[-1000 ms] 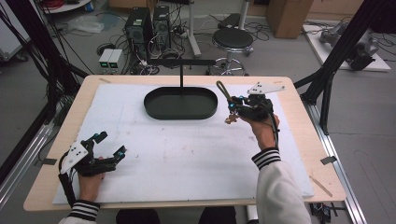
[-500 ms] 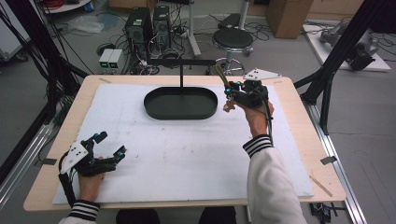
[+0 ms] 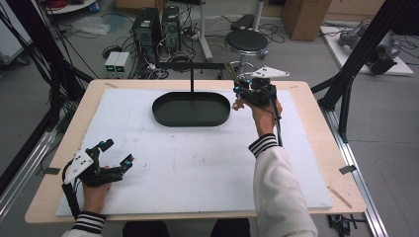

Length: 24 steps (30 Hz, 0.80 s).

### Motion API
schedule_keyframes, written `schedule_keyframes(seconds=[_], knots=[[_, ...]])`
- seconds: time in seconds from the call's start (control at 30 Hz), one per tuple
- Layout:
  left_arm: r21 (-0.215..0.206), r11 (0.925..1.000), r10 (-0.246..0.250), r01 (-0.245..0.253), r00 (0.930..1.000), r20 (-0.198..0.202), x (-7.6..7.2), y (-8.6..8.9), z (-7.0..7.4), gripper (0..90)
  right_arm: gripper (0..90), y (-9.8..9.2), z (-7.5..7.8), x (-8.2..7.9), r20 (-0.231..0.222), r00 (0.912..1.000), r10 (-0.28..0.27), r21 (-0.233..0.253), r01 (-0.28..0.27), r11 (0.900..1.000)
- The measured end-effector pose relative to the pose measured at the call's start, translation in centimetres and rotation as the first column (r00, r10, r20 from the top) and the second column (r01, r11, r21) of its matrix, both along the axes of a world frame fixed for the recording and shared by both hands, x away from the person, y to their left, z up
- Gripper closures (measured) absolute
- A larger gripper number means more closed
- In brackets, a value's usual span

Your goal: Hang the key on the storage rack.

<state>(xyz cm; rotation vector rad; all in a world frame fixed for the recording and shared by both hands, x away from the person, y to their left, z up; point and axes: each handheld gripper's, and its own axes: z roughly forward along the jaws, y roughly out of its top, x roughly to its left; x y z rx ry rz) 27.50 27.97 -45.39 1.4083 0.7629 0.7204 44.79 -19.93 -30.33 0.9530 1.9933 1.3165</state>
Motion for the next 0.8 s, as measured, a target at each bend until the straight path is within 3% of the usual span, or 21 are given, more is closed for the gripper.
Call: schedule_keyframes(seconds=[0.3, 0.8], knots=[[0.001, 1.0, 0.0, 0.0, 1.0, 0.0, 0.0, 0.0, 0.0, 7.8, 74.1, 1.1, -0.3, 1.4, 0.008, 0.9994, -0.033, -0.018, 0.033, 0.999], [0.001, 1.0, -0.001, 0.001, 1.0, 0.001, 0.0, 0.0, 0.0, 7.8, 74.1, 2.7, -2.0, 2.8, -0.021, 0.9972, -0.072, -0.063, 0.071, 0.995]])
